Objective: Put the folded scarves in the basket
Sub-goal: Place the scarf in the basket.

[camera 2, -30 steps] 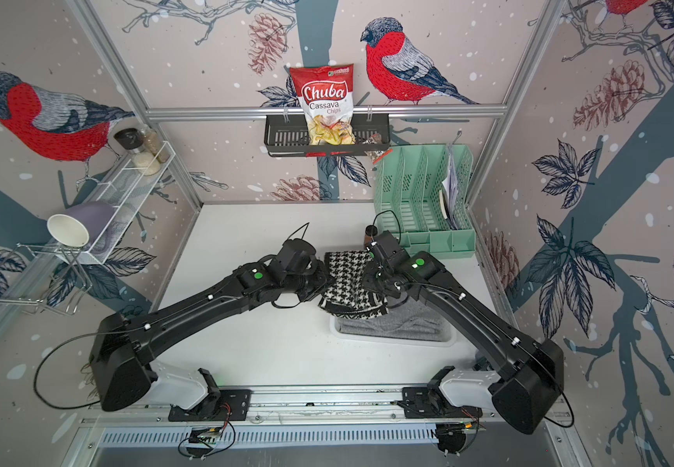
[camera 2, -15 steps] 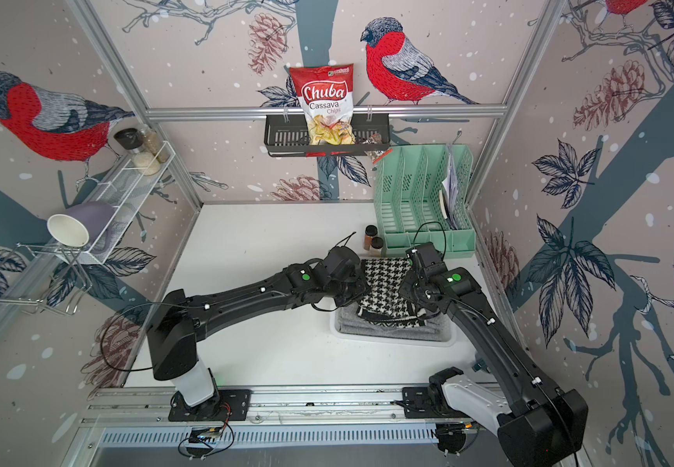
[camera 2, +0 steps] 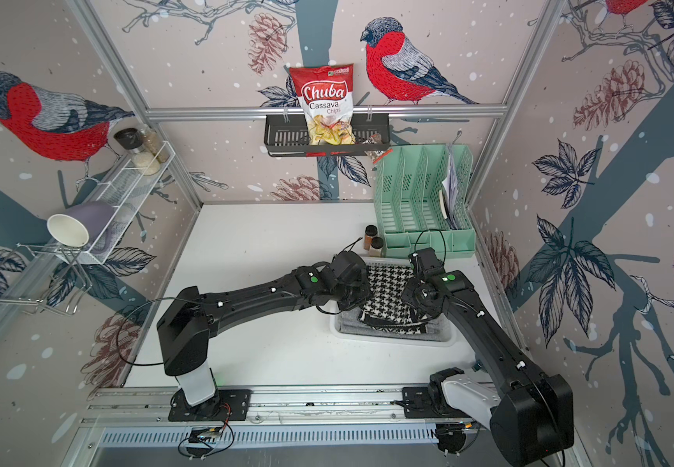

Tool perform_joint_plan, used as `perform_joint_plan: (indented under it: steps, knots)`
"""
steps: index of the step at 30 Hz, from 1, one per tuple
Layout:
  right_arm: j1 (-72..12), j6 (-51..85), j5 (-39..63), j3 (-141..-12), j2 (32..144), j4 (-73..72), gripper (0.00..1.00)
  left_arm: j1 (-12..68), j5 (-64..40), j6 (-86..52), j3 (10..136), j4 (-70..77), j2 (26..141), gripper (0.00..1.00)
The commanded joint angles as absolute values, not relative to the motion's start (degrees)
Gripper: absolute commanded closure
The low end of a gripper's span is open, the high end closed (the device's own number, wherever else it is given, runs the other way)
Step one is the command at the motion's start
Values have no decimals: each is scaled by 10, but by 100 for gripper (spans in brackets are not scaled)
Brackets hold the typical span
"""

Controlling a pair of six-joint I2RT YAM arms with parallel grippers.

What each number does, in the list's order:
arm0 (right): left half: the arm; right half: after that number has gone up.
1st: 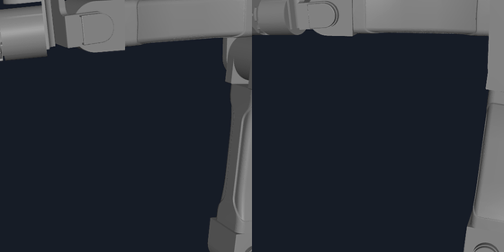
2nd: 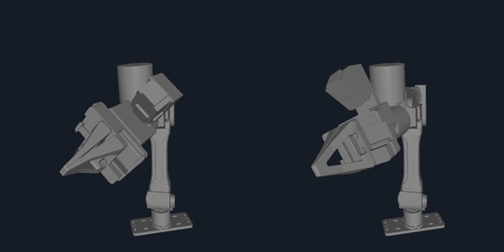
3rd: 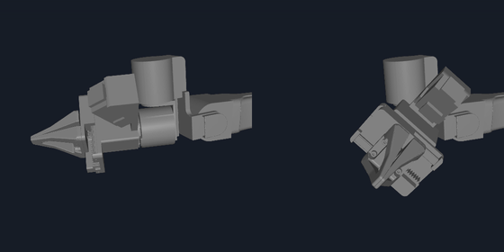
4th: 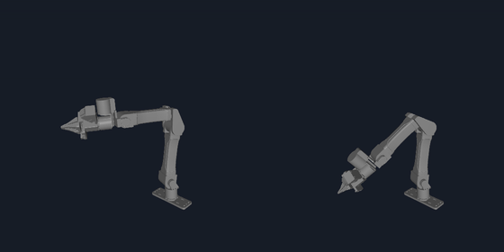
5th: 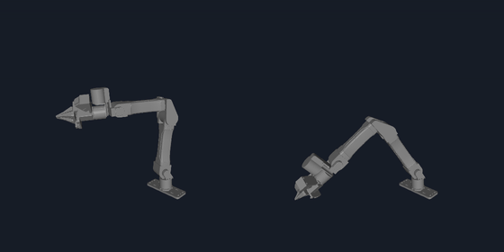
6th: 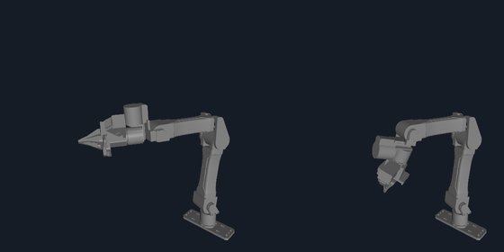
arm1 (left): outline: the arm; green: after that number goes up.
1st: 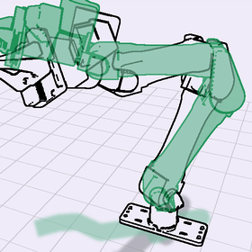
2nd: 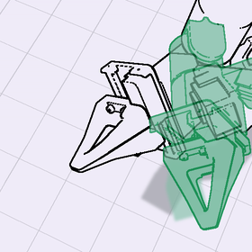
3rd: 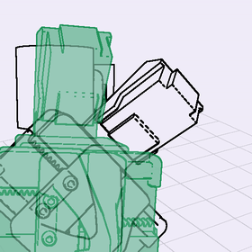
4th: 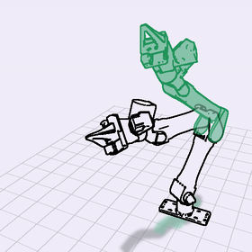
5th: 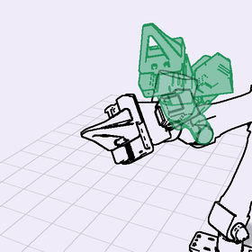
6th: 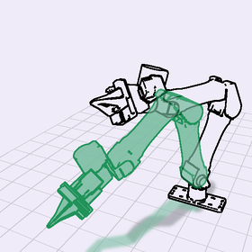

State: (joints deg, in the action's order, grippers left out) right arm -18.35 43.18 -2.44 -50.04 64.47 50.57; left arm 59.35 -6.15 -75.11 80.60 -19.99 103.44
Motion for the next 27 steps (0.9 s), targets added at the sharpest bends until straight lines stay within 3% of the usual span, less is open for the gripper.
perform_joint_plan:
  steps: [1, 6, 9, 11, 15, 17, 22, 27]
  knots:
    - [-179, 425, -33, -490, 652, 475, 100, 596, -55, -742, 804, -208, 1043, 100]
    - [-174, 431, -39, -471, 657, 465, 100, 596, -44, -735, 800, -223, 1056, 100]
    - [-169, 437, -43, -462, 656, 462, 91, 596, -35, -730, 800, -233, 1062, 100]
    - [-168, 442, -48, -461, 654, 462, 76, 596, -28, -728, 800, -240, 1064, 99]
    - [-168, 450, -59, -465, 647, 467, 44, 596, -14, -721, 805, -258, 1067, 81]
    - [-167, 453, -62, -468, 641, 467, 35, 596, -3, -719, 811, -272, 1067, 78]
    - [-167, 460, -77, -480, 628, 477, 23, 596, 4, -719, 800, -276, 1065, 68]
    - [-163, 462, -88, -484, 618, 484, 22, 596, 1, -722, 791, -270, 1067, 61]
